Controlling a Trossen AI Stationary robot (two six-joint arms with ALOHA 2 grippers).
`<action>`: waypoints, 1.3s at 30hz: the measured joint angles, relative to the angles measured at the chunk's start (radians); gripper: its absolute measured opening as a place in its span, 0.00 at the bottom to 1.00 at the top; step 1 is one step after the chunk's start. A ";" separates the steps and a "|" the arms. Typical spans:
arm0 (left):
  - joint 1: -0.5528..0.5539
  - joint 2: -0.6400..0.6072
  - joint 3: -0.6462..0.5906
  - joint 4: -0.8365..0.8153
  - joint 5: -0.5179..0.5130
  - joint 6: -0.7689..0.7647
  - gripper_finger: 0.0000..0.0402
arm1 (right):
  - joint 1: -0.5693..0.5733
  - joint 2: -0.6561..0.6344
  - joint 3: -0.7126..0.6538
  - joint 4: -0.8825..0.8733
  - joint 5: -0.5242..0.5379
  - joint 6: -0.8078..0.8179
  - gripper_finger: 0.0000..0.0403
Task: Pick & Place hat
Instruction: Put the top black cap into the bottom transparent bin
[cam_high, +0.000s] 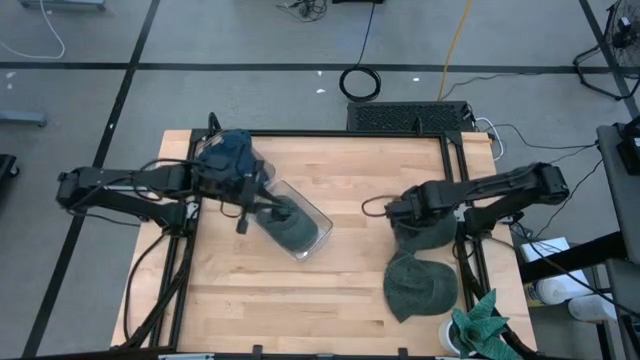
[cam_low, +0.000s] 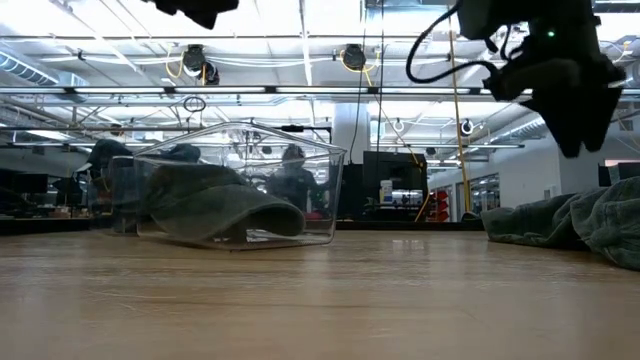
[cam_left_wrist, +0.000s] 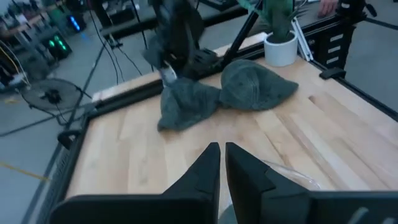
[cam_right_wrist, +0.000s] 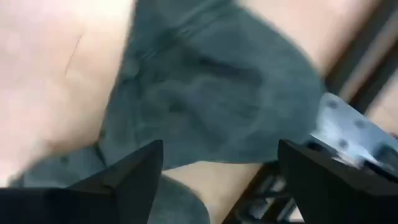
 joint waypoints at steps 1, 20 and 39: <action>0.000 -0.014 0.000 -0.009 0.000 0.007 0.09 | 0.013 0.000 -0.023 0.050 -0.031 -0.049 0.75; 0.000 -0.009 0.000 -0.061 -0.004 -0.038 0.09 | 0.081 0.000 -0.224 0.261 -0.069 -0.245 0.75; 0.000 -0.001 0.000 -0.071 -0.004 -0.048 0.09 | 0.081 0.000 -0.240 0.336 -0.071 -0.279 0.39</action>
